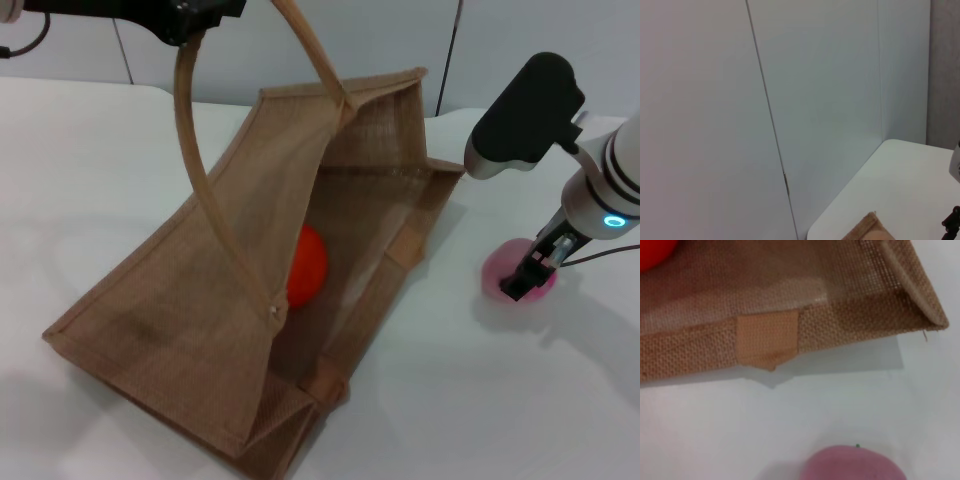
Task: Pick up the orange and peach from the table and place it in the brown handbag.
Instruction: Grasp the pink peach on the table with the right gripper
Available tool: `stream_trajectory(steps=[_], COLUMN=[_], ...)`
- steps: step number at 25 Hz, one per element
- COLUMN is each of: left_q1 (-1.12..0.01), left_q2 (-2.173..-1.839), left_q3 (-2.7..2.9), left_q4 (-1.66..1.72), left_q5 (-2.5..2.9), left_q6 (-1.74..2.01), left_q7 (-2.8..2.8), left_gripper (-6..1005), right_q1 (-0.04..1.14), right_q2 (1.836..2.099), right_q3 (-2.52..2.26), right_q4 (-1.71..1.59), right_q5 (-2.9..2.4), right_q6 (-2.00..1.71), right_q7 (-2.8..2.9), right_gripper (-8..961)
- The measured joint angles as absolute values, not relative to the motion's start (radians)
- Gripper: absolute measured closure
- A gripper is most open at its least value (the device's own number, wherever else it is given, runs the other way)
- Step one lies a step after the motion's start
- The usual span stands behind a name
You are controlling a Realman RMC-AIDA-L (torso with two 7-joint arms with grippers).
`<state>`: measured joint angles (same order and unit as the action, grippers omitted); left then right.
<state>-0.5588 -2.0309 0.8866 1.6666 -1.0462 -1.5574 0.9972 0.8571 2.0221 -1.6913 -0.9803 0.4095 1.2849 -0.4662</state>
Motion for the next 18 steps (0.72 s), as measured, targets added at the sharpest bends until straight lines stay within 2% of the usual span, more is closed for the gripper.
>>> stream_trajectory(steps=[8, 14, 16, 18], left_q1=[-0.561, -0.561, -0.56, -0.56], left_q2=[-2.031, -2.031, -2.031, -2.031], left_q3=[0.887, 0.887, 0.887, 0.887], left_q4=[1.665, 1.664, 1.664, 1.663], left_q5=[-1.046, -1.046, -1.046, -1.046], left_q6=[-1.557, -1.557, -1.557, -1.557], left_q7=[0.998, 1.0, 1.0, 1.0], left_gripper=[860, 860, 860, 860], right_q1=[0.859, 0.878, 0.893, 0.903], right_q2=[2.022, 2.022, 2.022, 2.021], right_q3=[-1.701, -1.712, -1.704, -1.7], right_q4=[-0.976, -0.954, -0.922, -0.901], right_q5=[0.433, 0.452, 0.456, 0.458], right_q6=[1.293, 1.31, 1.311, 1.311], right_q7=[-0.466, -0.466, -0.463, -0.461], right_gripper=[102, 143, 299, 315])
